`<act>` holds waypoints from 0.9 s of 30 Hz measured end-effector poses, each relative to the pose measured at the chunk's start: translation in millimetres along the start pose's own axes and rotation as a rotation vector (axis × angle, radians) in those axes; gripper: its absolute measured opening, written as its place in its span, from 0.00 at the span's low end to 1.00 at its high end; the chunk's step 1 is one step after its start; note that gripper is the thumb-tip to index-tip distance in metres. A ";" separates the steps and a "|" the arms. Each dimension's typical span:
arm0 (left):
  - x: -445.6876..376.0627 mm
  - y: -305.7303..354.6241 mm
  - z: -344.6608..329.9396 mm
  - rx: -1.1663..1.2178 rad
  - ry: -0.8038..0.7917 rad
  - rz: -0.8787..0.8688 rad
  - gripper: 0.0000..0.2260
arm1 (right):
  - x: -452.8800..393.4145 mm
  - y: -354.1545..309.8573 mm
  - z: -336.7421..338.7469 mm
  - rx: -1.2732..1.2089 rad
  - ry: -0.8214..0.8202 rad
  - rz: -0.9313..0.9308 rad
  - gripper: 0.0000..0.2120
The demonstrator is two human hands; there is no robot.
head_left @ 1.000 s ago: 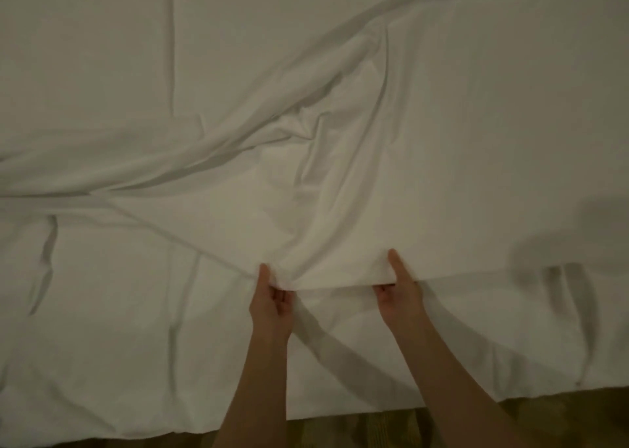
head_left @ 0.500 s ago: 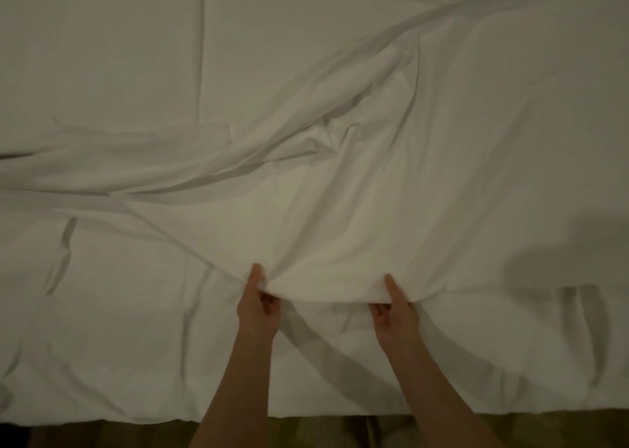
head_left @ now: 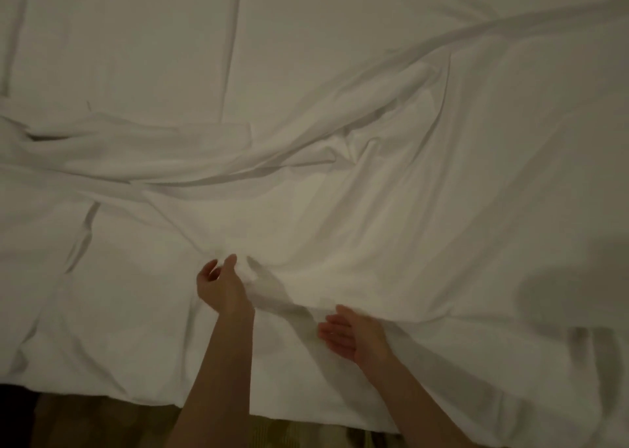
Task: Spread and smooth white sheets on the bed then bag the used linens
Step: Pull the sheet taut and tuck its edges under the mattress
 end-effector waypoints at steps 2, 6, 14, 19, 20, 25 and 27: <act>2.6 17.0 -18.1 0.037 -0.141 -0.033 0.13 | 3.7 -7.2 -29.1 0.095 -0.115 -0.013 0.12; 1.2 47.2 -64.2 0.150 -0.401 0.094 0.11 | 6.5 -61.2 -86.8 0.111 -0.241 0.152 0.08; -33.9 89.5 -130.8 0.266 -0.639 0.541 0.19 | -7.4 -207.1 -118.7 -0.206 -0.031 0.571 0.03; -65.9 124.6 -166.4 0.133 -0.672 0.365 0.07 | -13.6 -264.8 -116.3 -0.198 0.162 0.681 0.04; -69.0 133.2 -173.9 0.137 -0.674 0.320 0.07 | -15.9 -273.8 -117.4 -0.189 0.186 0.672 0.06; -80.5 172.0 -201.1 0.065 -0.636 0.081 0.06 | -30.1 -312.6 -128.1 -0.185 0.224 0.559 0.27; -87.5 184.5 -211.6 0.017 -0.625 0.029 0.04 | -36.1 -326.3 -132.1 -0.131 0.212 0.517 0.34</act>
Point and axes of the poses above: each hand's wrist, its own x-axis away from the middle knuckle, its own z-axis out of the back of the hand, y = z × x, the point moved 6 cm from there along -x, towards the middle knuckle, and after that the axes turned 2 degrees about -x, right-handed, at the moved point
